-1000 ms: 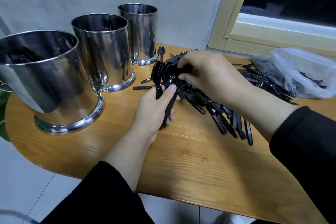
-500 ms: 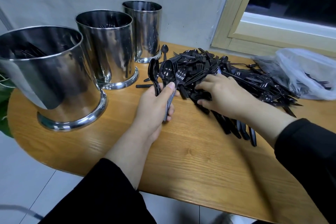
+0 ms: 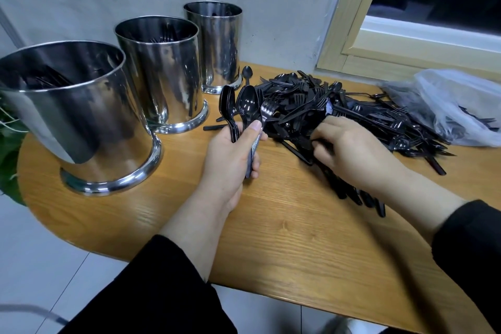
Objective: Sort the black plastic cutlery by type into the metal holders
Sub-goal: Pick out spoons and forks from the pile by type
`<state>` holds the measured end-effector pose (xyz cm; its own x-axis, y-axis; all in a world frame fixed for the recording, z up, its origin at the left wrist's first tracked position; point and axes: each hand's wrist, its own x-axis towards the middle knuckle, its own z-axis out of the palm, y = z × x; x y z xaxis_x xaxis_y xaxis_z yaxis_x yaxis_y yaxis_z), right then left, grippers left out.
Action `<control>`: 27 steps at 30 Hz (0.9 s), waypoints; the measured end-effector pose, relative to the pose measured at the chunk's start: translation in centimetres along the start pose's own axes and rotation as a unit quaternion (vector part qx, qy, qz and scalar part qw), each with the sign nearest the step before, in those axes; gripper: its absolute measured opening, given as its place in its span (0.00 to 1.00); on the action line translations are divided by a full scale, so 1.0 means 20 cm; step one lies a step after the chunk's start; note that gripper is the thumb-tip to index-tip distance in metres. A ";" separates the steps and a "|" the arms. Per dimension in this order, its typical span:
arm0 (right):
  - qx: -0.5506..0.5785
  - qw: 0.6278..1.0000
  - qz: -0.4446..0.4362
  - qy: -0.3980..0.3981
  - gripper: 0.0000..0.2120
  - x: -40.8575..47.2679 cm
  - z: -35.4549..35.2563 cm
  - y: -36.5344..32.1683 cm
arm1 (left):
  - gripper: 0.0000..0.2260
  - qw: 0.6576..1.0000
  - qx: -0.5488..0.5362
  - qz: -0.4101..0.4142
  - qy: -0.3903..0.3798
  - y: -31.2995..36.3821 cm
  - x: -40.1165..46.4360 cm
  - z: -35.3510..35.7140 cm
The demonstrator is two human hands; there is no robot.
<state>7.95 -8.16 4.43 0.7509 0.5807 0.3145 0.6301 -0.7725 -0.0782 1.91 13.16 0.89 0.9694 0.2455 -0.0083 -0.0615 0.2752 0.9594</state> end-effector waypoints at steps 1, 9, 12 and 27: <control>0.036 0.999 0.020 0.006 0.04 -0.03 -0.05 -0.01 | 0.10 1.000 0.005 0.004 0.001 0.00 0.00 0.00; 0.339 0.927 0.156 0.044 0.06 -0.14 -0.30 -0.10 | 0.06 0.998 0.010 0.043 0.036 0.00 0.00 0.01; 0.455 0.870 0.192 0.003 0.05 -0.11 -0.32 -0.12 | 0.06 0.997 0.015 0.054 0.047 -0.01 0.00 0.01; 0.360 0.908 0.190 0.095 0.10 0.12 -0.22 -0.22 | 0.09 0.997 0.051 0.011 -0.051 -0.02 -0.01 0.02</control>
<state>6.07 -4.60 9.71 0.9371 0.1993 0.2867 0.3489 -0.5000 -0.7927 1.92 12.61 0.64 0.9876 0.1528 0.0369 -0.0634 0.1729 0.9829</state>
